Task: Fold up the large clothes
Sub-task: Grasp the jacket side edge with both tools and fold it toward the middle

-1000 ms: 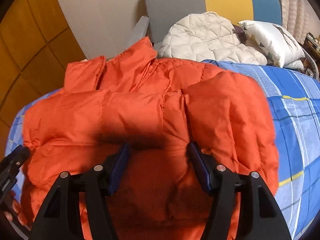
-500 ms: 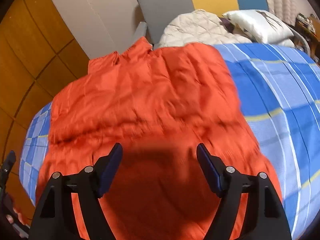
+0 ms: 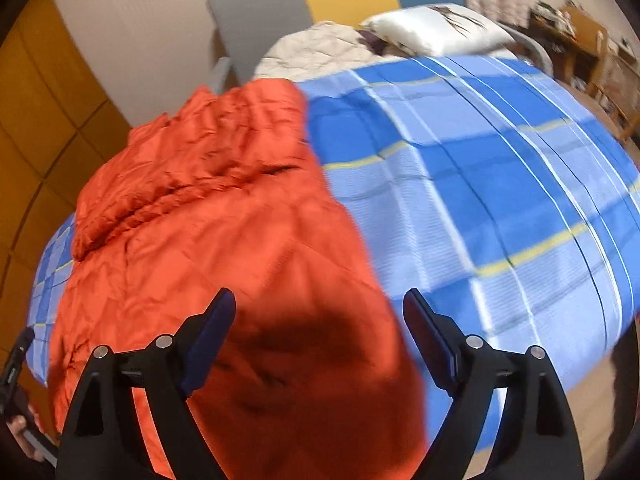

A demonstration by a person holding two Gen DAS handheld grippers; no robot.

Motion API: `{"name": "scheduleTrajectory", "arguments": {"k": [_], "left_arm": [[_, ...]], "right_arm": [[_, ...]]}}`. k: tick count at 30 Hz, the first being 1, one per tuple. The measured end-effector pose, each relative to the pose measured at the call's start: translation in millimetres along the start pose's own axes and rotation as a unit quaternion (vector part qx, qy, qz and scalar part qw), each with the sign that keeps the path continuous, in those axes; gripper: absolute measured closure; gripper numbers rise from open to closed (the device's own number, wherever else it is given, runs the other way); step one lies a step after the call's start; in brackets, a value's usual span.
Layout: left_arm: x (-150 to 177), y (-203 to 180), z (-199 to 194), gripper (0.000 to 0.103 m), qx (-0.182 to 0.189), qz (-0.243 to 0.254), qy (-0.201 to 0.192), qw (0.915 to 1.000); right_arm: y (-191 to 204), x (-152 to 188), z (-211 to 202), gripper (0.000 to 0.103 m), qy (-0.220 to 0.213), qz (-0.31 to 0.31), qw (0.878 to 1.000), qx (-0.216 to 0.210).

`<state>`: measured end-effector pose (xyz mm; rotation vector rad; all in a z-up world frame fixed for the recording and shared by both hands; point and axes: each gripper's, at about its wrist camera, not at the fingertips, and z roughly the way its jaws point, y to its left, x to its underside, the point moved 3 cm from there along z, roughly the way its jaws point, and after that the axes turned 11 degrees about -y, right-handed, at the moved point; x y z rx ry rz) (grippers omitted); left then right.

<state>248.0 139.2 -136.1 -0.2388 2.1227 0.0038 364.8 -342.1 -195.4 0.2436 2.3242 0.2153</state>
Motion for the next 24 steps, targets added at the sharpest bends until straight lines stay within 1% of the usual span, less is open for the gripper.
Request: {"name": "scheduleTrajectory", "arguments": {"k": [3,7,9,12,14,17,20,21,22,23,24], "left_arm": [[16,24,-9,0.017,0.008,-0.026,0.015,0.9995],[40,53,-15,0.019,0.034,-0.071,0.046,0.9958],[53,61,-16,0.025,0.045,-0.092,0.06,0.9929],[75,73,-17,0.031,0.064,-0.133,0.087,0.9852],[84,74,-17,0.036,0.078,-0.152,0.096,0.9807],[92,71,-16,0.043,0.1,-0.17,0.107,0.9744],[98,63,-13,0.051,0.119,-0.172,0.121,0.9704],[99,61,-13,0.053,0.124,-0.172,0.124,0.9695],[101,57,-12,0.054,0.13,-0.169,0.129,0.9685],[104,53,-10,0.059,0.131,-0.167,0.135,0.9679],[106,51,-8,0.065,0.13,-0.167,0.138,0.9674]], "right_arm": [[-21,14,-5,0.018,0.012,0.02,1.0,-0.005],[-37,32,-10,0.018,0.025,0.053,0.998,-0.036],[-41,41,-14,0.018,0.03,0.067,0.996,-0.057],[-43,49,-18,0.018,0.034,0.077,0.993,-0.079],[-42,54,-19,0.018,0.038,0.086,0.991,-0.098],[-39,60,-18,0.018,0.047,0.084,0.989,-0.113],[-33,67,-18,0.018,0.06,0.074,0.987,-0.131],[-29,70,-17,0.021,0.064,0.064,0.987,-0.133],[-25,72,-16,0.026,0.067,0.052,0.987,-0.133],[-23,74,-16,0.03,0.068,0.045,0.988,-0.13],[-21,75,-16,0.038,0.069,0.037,0.989,-0.129]]}}
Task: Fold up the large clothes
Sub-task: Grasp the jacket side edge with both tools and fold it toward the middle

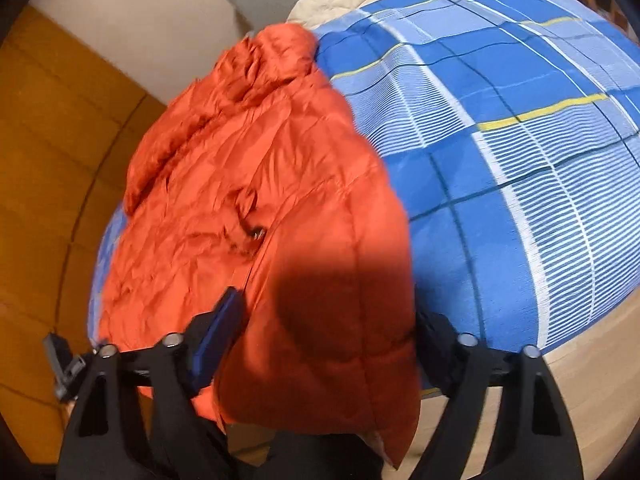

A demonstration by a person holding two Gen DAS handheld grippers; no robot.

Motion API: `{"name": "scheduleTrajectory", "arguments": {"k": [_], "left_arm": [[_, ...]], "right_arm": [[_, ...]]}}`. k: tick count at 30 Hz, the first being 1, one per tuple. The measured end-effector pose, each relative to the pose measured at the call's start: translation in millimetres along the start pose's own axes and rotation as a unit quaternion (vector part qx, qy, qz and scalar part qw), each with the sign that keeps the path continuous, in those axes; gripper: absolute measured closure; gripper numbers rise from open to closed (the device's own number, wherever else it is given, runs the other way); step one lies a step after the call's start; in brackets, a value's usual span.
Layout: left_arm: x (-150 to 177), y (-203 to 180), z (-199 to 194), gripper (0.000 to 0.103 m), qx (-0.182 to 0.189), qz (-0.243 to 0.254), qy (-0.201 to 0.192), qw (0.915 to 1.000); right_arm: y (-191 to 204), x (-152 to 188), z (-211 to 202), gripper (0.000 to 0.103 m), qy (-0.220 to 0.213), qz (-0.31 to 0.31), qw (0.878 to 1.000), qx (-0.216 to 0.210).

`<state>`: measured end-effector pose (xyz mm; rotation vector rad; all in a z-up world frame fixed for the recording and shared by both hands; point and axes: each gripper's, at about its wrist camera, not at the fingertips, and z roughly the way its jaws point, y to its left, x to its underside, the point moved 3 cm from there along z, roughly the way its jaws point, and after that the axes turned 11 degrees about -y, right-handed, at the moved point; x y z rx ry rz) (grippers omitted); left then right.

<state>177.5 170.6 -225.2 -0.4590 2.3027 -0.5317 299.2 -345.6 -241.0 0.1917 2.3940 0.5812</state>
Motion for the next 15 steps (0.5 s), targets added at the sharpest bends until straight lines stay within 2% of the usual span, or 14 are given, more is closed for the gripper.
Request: {"name": "scheduleTrajectory", "arguments": {"k": [1,3,4,7,10,15], "left_arm": [[0,0,1,0.067,0.0,-0.001,0.0,1.0],[0,-1,0,0.082,0.005,0.0,-0.003,1.0],[1,-5,-1,0.085,0.008,0.005,-0.006,0.9999],[0,-12,-5,0.093,0.012,0.025,-0.008,0.9996],[-2,-14,-15,0.095,0.018,0.033,-0.01,0.9992],[1,-7,-35,0.095,0.021,0.035,-0.006,0.9991]], "right_arm": [[1,1,0,0.045,0.002,-0.005,1.0,0.001],[2,4,-2,0.056,0.005,-0.015,1.0,0.0],[4,4,-3,0.065,0.007,-0.022,1.0,-0.005],[10,4,-8,0.082,0.006,-0.043,0.999,-0.006],[15,5,-16,0.087,0.008,-0.06,0.998,-0.009],[21,10,-31,0.09,0.024,-0.081,0.996,-0.02]]}}
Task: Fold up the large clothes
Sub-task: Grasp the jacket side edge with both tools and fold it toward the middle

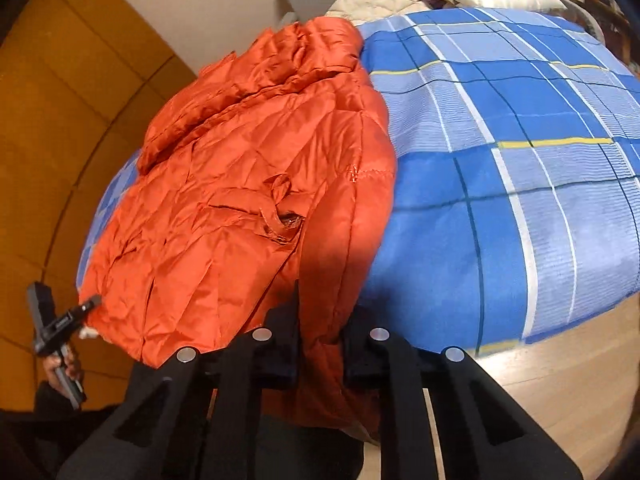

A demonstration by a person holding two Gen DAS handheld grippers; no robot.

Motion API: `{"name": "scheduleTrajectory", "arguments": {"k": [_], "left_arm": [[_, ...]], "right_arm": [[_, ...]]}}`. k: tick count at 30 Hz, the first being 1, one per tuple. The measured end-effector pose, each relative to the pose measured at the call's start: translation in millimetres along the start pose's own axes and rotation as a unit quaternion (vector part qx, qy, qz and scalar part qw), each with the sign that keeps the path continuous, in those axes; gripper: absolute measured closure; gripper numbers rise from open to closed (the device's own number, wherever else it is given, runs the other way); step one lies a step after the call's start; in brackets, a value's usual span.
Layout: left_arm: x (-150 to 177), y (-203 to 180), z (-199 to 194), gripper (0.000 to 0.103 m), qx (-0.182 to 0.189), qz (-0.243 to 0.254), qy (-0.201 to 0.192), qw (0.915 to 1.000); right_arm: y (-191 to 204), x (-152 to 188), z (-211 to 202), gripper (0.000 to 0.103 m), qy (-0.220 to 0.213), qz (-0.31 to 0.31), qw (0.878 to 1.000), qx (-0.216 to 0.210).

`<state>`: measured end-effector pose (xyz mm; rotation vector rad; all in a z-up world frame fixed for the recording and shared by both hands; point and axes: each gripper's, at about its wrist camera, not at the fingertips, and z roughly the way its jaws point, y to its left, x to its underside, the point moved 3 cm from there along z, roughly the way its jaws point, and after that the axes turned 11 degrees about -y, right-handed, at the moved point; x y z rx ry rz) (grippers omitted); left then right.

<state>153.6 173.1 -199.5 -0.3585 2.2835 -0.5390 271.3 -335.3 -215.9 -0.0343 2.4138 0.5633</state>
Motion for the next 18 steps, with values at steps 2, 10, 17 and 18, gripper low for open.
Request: {"name": "scheduleTrajectory", "arguments": {"k": [2,10,17,18], "left_arm": [[-1,3,-7,0.095,0.004,-0.001,0.004,1.0],[6,6,-41,0.096,0.022,-0.004,0.008,0.9997],[-14,-4,-72,0.096,0.074,0.003,-0.027,0.9969],[-19,-5,-75,0.096,0.082,0.004,-0.034,0.996]], "right_arm": [[6,6,-11,0.09,0.006,-0.013,1.0,-0.005],[31,23,-50,0.091,0.024,-0.069,0.997,-0.004],[47,10,-75,0.093,-0.002,-0.085,0.996,-0.01],[51,4,-78,0.093,-0.011,-0.088,0.996,-0.013]]}}
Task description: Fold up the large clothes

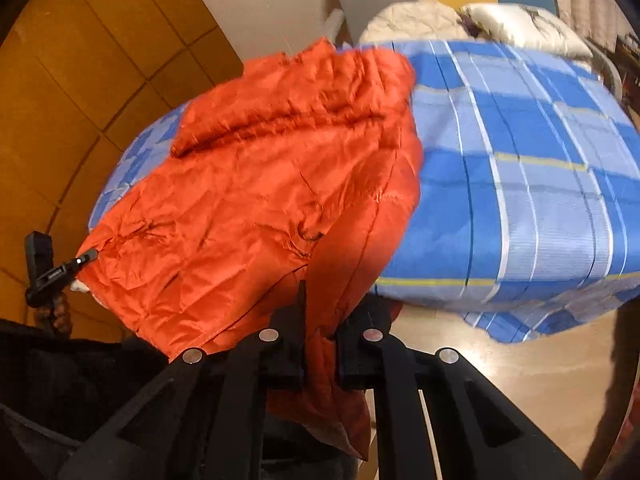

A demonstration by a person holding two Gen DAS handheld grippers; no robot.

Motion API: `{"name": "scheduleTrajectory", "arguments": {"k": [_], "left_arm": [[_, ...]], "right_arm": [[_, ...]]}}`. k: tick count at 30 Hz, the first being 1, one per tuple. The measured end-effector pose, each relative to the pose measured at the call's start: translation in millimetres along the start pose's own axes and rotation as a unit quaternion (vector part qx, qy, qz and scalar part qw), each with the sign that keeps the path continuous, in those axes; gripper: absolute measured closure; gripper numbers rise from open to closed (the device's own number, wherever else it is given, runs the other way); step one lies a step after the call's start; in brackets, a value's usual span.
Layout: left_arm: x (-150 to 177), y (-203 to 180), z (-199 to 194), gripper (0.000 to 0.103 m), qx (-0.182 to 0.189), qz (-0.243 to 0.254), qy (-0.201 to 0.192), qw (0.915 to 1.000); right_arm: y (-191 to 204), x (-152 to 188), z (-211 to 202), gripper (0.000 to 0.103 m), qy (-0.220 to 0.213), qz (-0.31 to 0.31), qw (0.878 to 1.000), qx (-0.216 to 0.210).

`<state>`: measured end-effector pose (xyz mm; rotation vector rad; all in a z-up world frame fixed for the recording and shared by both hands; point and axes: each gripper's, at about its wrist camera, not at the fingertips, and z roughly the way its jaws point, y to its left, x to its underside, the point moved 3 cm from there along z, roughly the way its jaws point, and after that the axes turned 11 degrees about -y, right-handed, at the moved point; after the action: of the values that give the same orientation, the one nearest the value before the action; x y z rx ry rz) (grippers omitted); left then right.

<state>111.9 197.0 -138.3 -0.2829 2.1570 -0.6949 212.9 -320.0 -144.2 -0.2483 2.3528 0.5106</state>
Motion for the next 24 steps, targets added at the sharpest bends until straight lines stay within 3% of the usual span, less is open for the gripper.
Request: {"name": "scheduleTrajectory", "arguments": {"k": [11,16,24], "left_arm": [[-75,-29,-1,0.096,0.064,0.022,-0.077,0.9948],[-108,-38,11,0.096,0.073,0.03,-0.099,0.9919],[-165,-35,61,0.096,0.075,0.005,-0.116,0.9905]], "right_arm": [[5,-73,-14,0.094,-0.082,-0.018,0.996,-0.015],[0,-112,-5,0.094,-0.114,-0.012,0.993,-0.018],[-12,-173,35,0.094,-0.127,0.003,0.992,-0.023]]}}
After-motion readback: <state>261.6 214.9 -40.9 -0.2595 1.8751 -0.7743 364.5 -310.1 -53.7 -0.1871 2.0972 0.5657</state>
